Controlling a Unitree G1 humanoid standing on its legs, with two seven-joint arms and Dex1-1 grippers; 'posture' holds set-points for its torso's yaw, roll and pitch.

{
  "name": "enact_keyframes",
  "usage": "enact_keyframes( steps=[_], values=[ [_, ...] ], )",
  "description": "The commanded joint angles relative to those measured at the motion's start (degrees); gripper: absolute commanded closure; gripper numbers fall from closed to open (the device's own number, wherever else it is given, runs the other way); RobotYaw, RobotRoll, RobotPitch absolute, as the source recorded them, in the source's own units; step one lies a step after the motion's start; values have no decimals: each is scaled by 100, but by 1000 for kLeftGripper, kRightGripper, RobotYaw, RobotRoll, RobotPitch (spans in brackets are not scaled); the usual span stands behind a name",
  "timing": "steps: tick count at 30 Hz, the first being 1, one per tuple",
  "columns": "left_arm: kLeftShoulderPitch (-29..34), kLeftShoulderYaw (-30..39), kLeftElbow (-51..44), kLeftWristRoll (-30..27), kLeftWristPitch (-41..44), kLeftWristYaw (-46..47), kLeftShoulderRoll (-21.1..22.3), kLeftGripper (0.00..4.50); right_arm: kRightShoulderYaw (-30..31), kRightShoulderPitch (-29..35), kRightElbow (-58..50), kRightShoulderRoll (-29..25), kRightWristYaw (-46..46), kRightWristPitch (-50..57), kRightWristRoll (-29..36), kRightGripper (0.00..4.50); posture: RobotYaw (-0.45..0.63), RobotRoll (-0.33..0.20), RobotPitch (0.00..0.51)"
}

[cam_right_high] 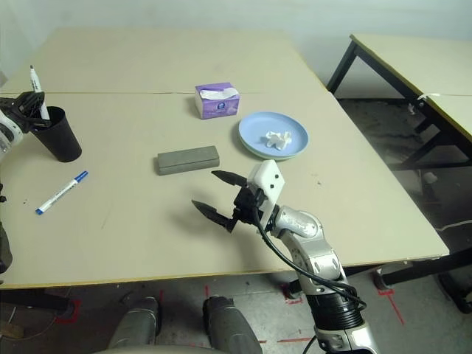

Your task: Organize and tidy the items on the table.

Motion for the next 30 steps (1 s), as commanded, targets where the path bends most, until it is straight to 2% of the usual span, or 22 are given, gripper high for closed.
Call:
enact_keyframes(
  steps=[1,5,7,11,15,20,25,30],
  values=[
    [-82,-46,125,61,-4,-28,-6,1883,46,-7,4,-8,-5,16,-39,0,-88,0,134],
    [-122,-31,169,59,-7,-34,34,542,53,-34,48,0,6,5,-50,0,-83,0,134],
    [-138,-11,165,44,4,-41,58,26,54,-62,84,4,23,-10,-51,0,-79,0,134],
    [-158,37,30,-21,109,-114,161,26,68,-123,126,-13,140,-74,-26,0,-75,0,134],
    [-212,-20,-459,-120,524,-562,458,26,144,-175,124,-118,525,-307,-13,0,-70,0,133],
    [-237,-446,-1743,-376,2121,-1976,1122,26,328,-297,126,-156,1271,-643,203,0,-48,0,137],
    [-21,-1064,-3468,-967,3943,-3556,1949,26,618,-439,360,-53,1999,-1006,332,0,-27,0,135],
    [548,-1622,-4744,-1107,4802,-4272,2707,26,746,-561,639,94,2198,-1195,259,0,-17,0,130]
  ],
)
